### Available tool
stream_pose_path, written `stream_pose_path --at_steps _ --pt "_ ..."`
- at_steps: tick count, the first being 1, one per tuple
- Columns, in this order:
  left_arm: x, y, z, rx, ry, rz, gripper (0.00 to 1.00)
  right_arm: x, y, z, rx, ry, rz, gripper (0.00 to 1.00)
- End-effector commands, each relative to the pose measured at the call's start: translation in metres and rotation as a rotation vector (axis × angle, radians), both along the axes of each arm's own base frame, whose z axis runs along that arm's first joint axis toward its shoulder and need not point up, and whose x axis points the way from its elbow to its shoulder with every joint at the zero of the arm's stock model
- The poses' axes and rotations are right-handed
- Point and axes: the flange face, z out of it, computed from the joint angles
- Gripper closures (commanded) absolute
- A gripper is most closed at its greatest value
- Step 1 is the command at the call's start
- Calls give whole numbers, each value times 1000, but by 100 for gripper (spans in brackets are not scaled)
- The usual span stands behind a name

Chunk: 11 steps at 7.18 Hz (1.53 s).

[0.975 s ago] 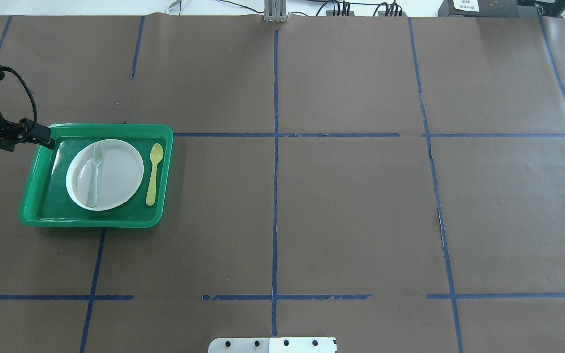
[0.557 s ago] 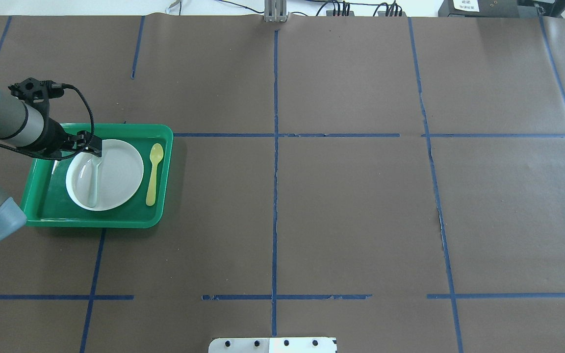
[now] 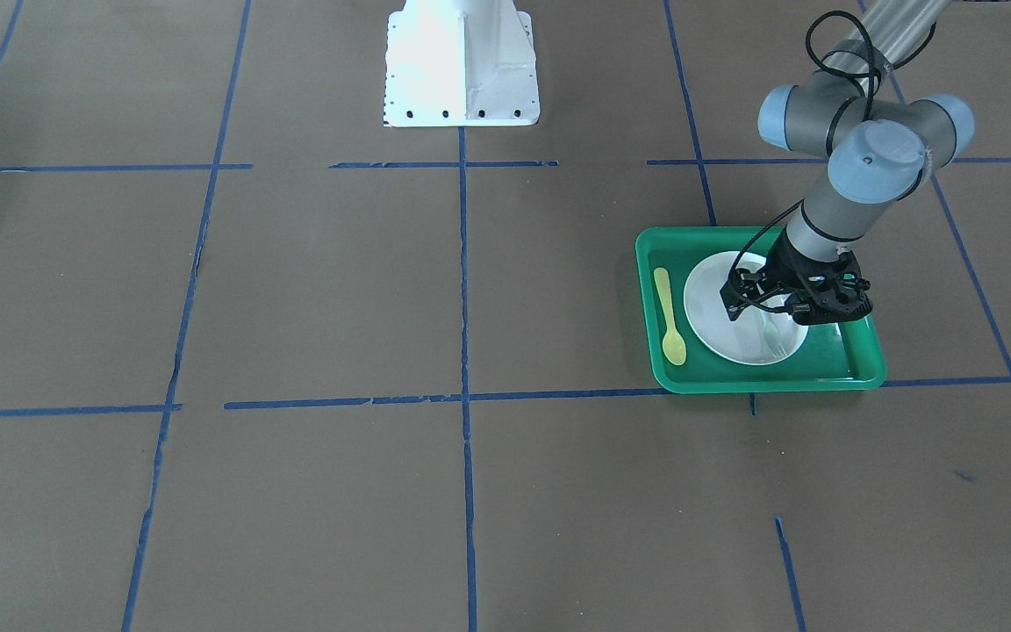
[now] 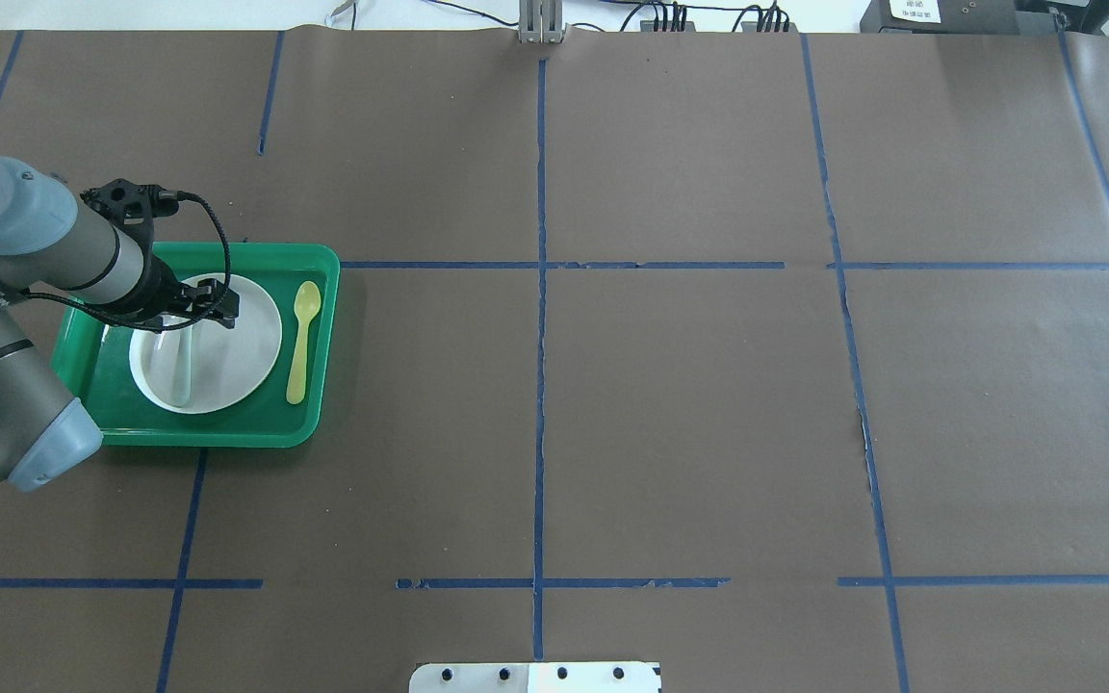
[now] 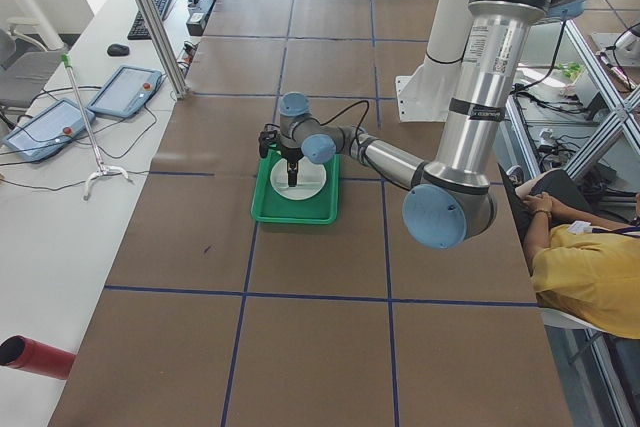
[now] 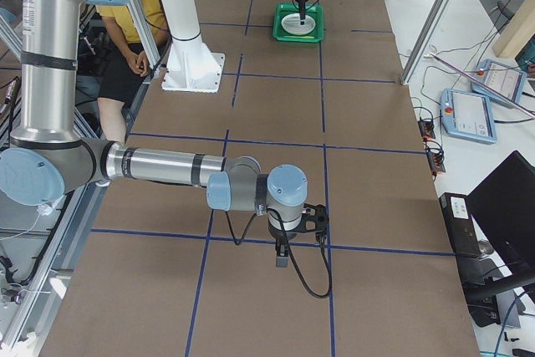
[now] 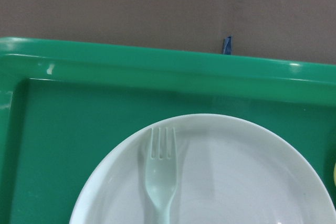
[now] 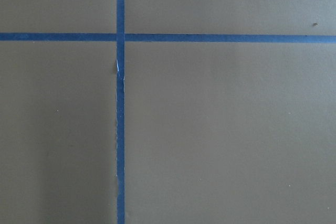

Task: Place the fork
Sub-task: 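Move the left gripper over the white fork on the plate, then lower the left gripper and close it on the fork handle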

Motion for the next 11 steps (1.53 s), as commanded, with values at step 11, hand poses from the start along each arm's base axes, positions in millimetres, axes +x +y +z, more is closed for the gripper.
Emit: stream_pose_path --at_steps 11 --pt "3 4 22 -35 -23 13 53 0 0 0 0 0 0 0"
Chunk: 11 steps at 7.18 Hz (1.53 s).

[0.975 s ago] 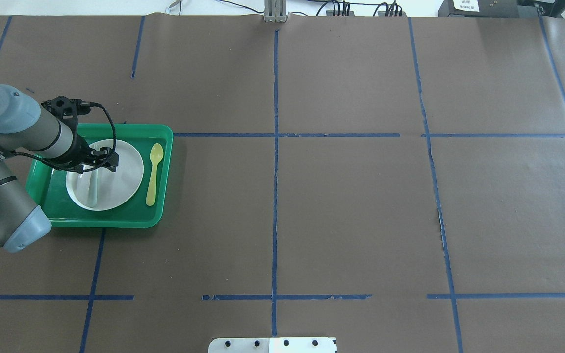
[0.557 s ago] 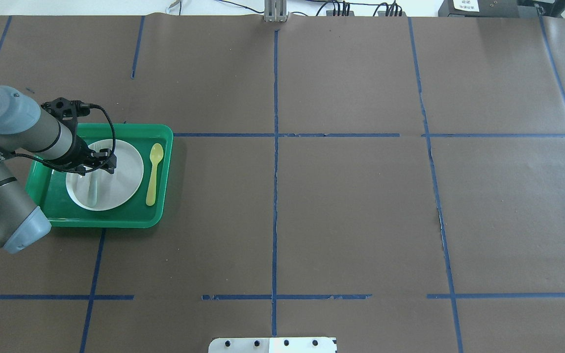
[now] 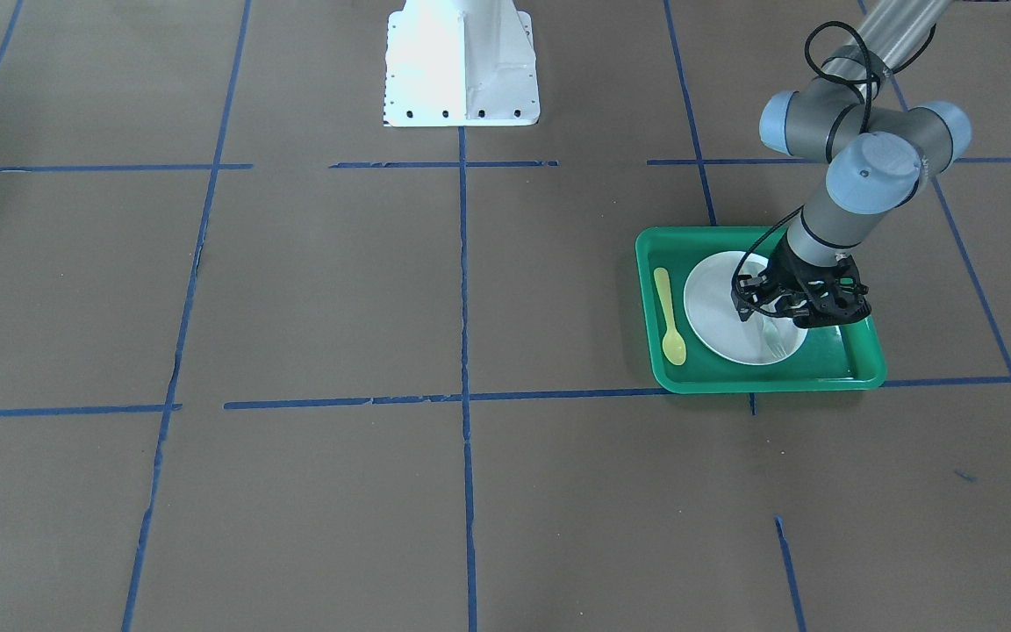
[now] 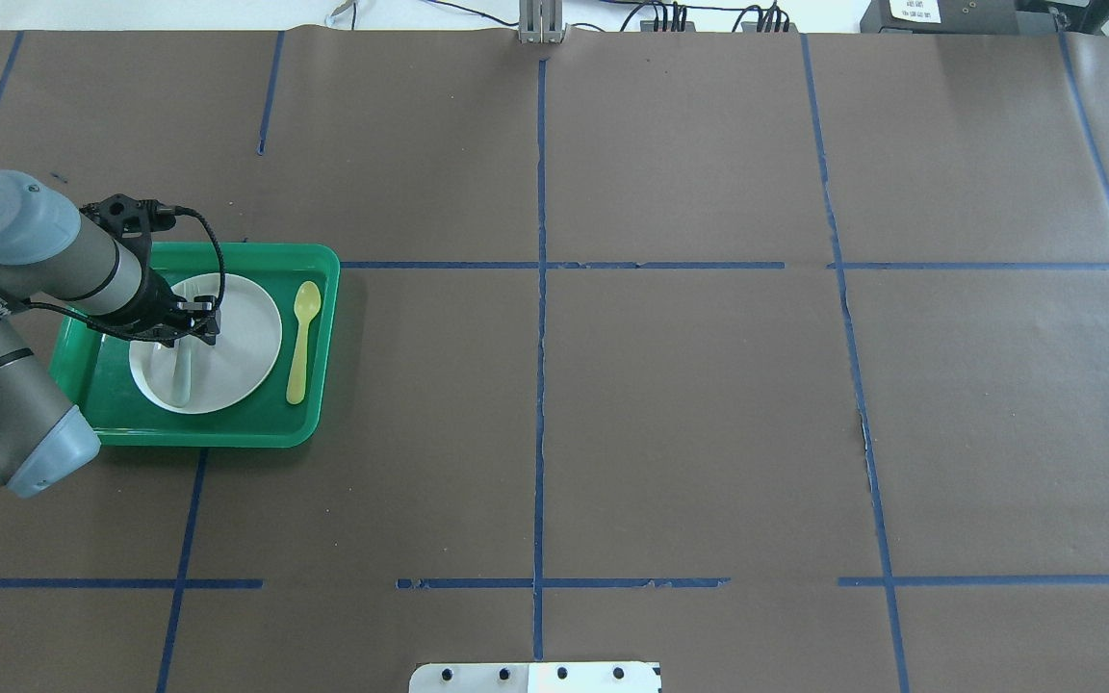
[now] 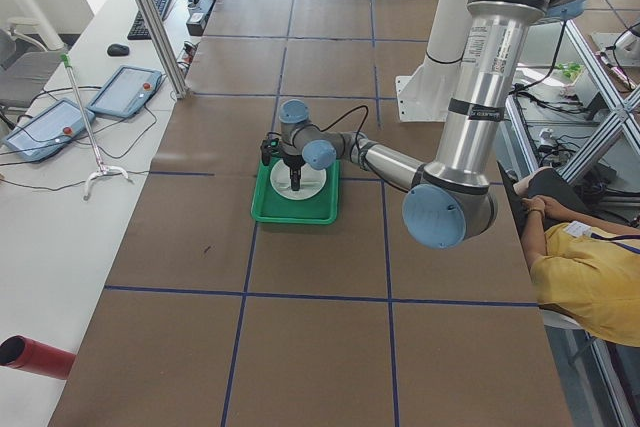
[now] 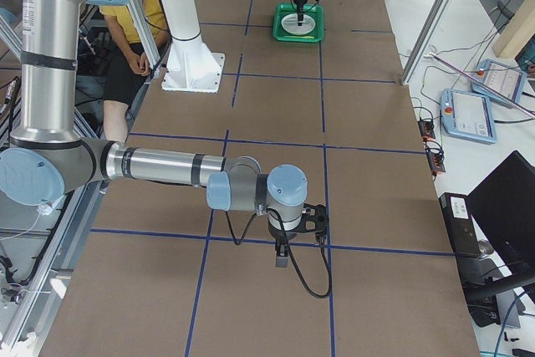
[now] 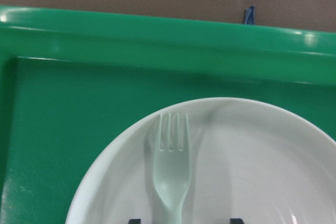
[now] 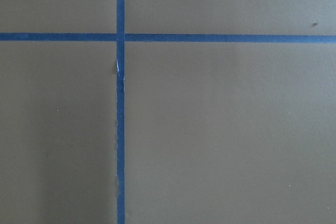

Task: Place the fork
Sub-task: 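Lower the left gripper and close it on the fork handle, then carry the fork off the plate toward the tray edge nearest the left arm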

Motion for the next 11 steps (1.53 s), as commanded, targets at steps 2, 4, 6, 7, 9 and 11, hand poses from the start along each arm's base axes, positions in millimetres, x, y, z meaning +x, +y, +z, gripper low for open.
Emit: stream_pose_path --at_steps 2,4,6,7,9,11 --pt "0 0 2 0 -3 3 88 0 0 0 2 0 0 0" --pt "0 0 -1 -3 3 0 100 0 0 0 0 0 0 0" --pt "-2 2 -13 10 18 -2 100 0 0 0 0 0 0 0" --pt "-8 4 -26 24 31 -6 100 0 0 0 0 0 0 0" --pt "-41 28 2 20 7 1 100 0 0 0 0 0 0 0" --pt "-70 36 35 63 -40 59 100 0 0 0 0 0 0 0"
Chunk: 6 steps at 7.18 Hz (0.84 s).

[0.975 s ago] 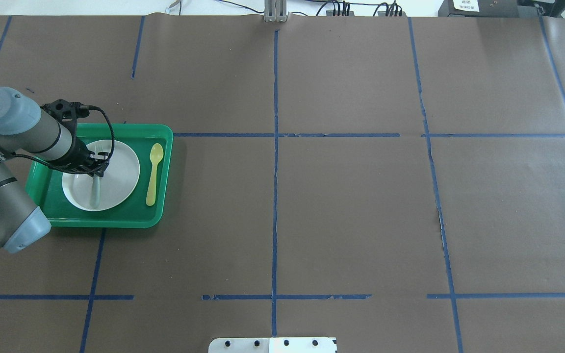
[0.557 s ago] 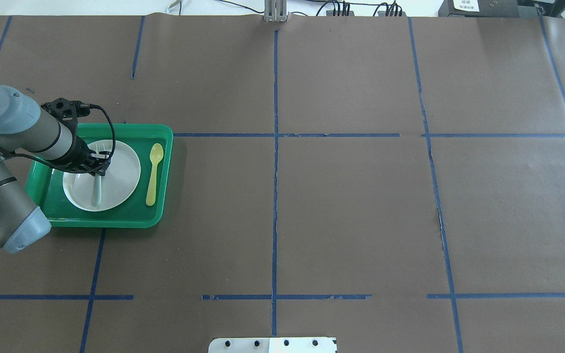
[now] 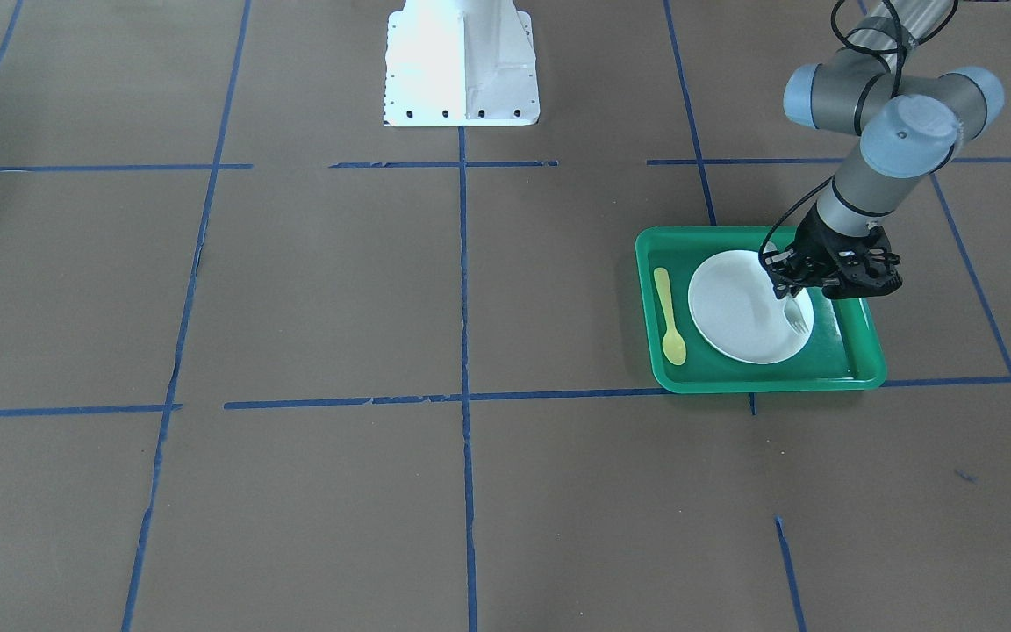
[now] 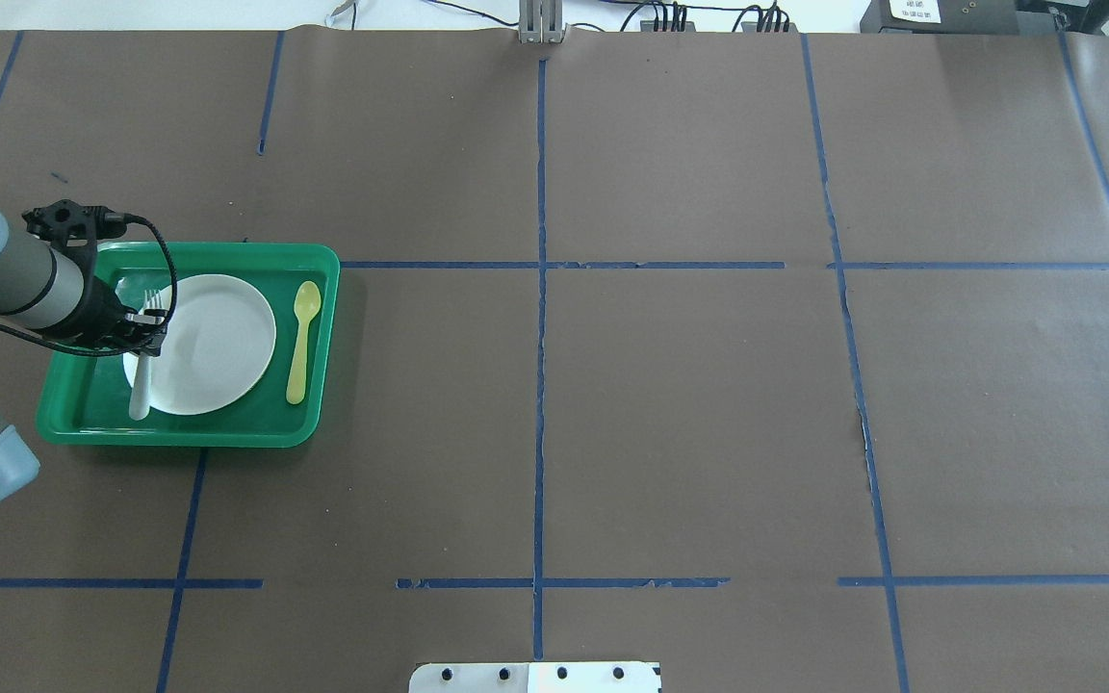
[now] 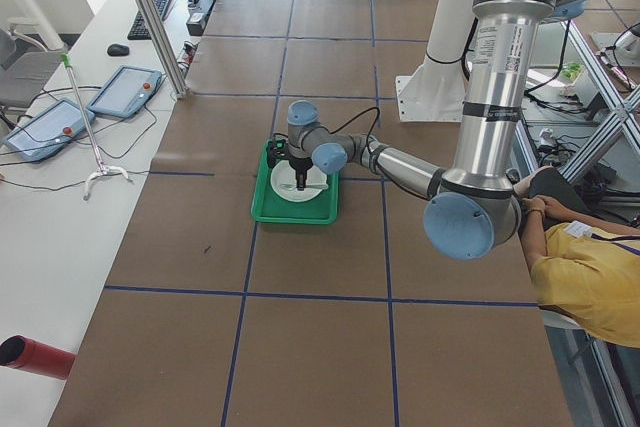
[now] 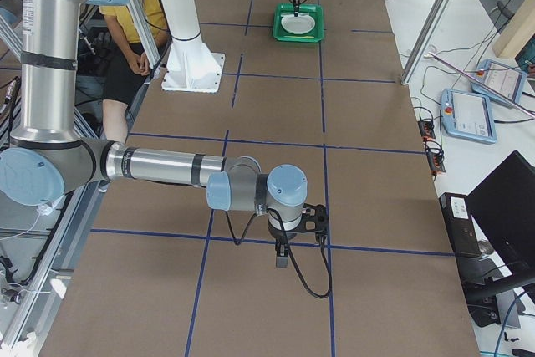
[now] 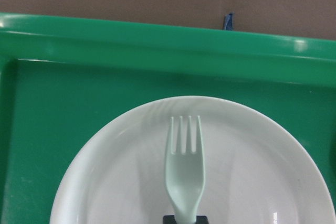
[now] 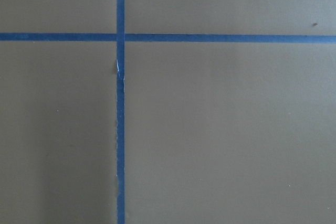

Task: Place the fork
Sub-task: 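Carry the fork off the plate toward the tray edge nearest the left arm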

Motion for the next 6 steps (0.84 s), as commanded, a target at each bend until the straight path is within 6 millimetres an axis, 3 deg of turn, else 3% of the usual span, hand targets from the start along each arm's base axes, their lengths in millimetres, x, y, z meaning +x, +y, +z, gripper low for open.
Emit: stream_pose_path --at_steps 1,2,6 --pt "-35 9 36 35 -30 29 100 0 0 0 1 0 -1 0" --pt "-45 10 41 75 -4 27 100 0 0 0 0 0 0 0" --pt "-36 -2 49 48 10 41 100 0 0 0 0 0 0 0"
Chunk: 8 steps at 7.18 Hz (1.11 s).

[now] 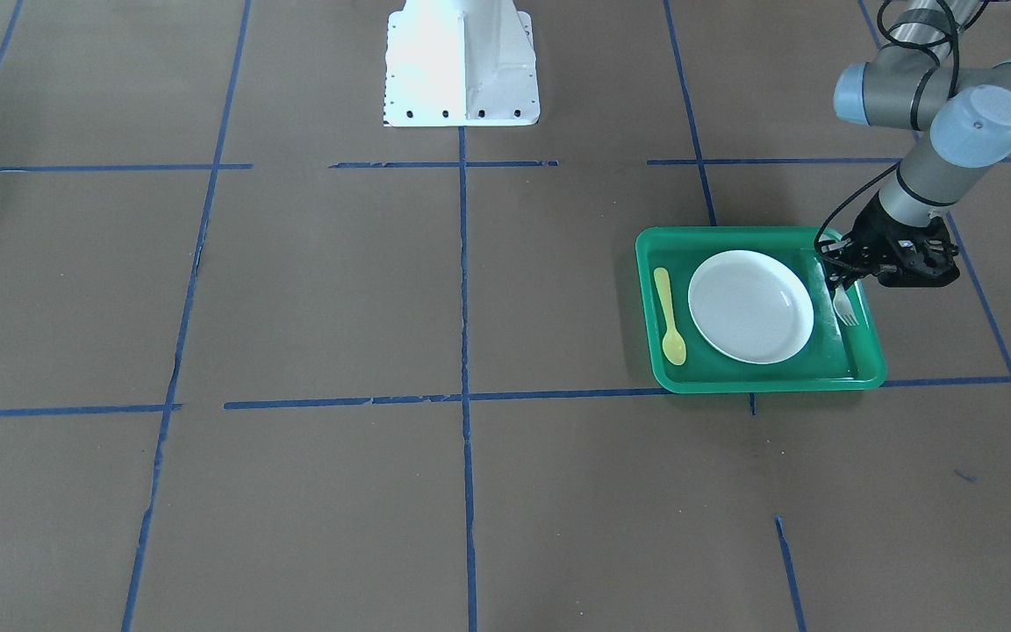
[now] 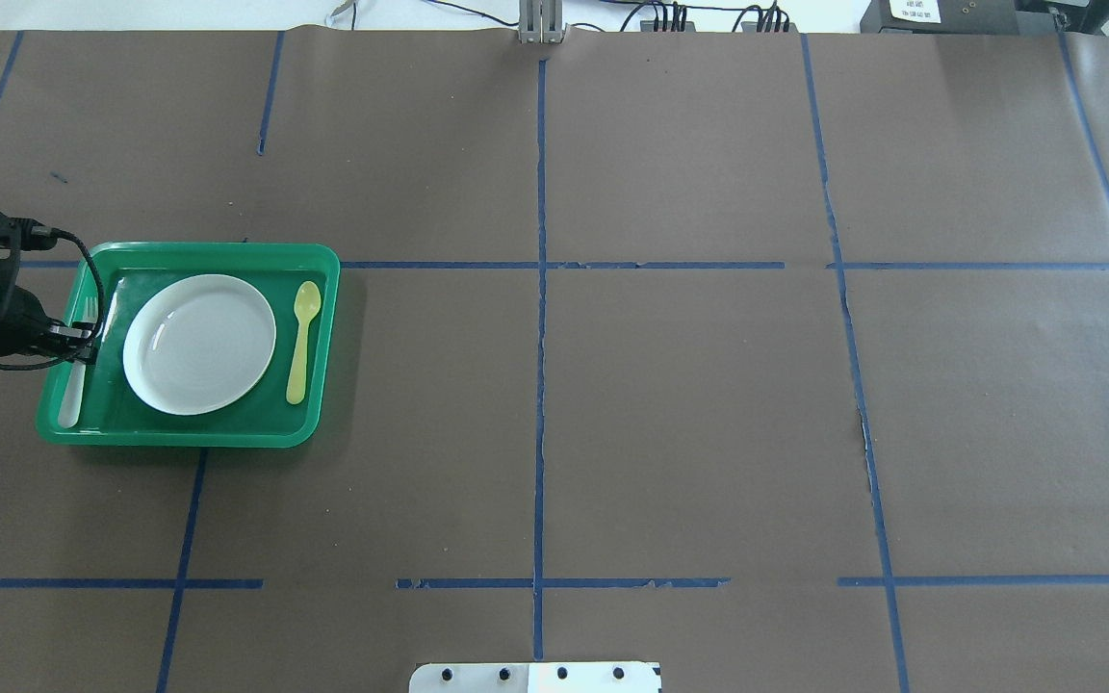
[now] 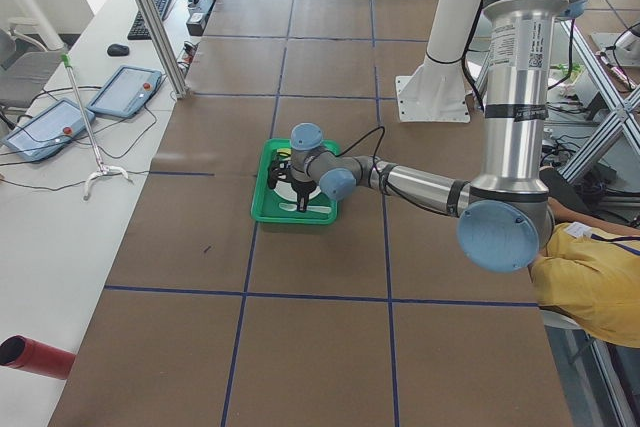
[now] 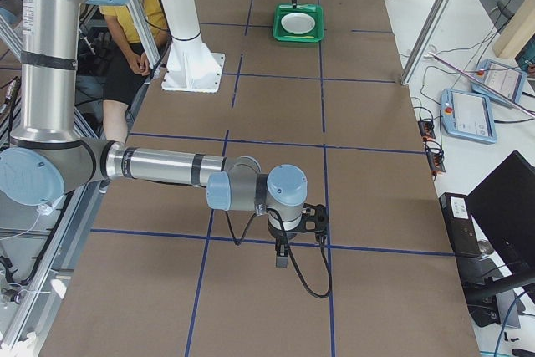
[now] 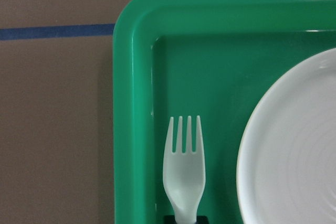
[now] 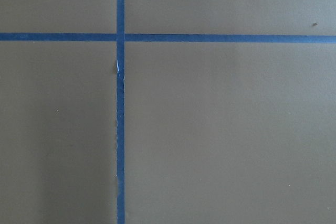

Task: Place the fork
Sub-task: 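Lower the fork onto the tray beside the plate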

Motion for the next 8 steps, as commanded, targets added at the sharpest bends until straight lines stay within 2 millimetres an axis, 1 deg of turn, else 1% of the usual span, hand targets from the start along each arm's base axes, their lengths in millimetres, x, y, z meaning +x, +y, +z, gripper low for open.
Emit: stream_pose_path --at_steps 1,2,3,6,7,8 --pt "7 -13 -4 -1 6 -9 100 0 0 0 0 0 0 0" --pt "13 -21 -9 -1 14 -17 100 0 0 0 0 0 0 0" --pt "18 -29 -4 -9 6 -17 100 0 0 0 0 0 0 0" --pt "17 -33 17 5 20 -25 100 0 0 0 0 0 0 0" --pt "18 -32 16 1 32 -16 100 0 0 0 2 0 0 0" --pt "19 -30 14 -15 57 4 66 0 0 0 0 0 0 0"
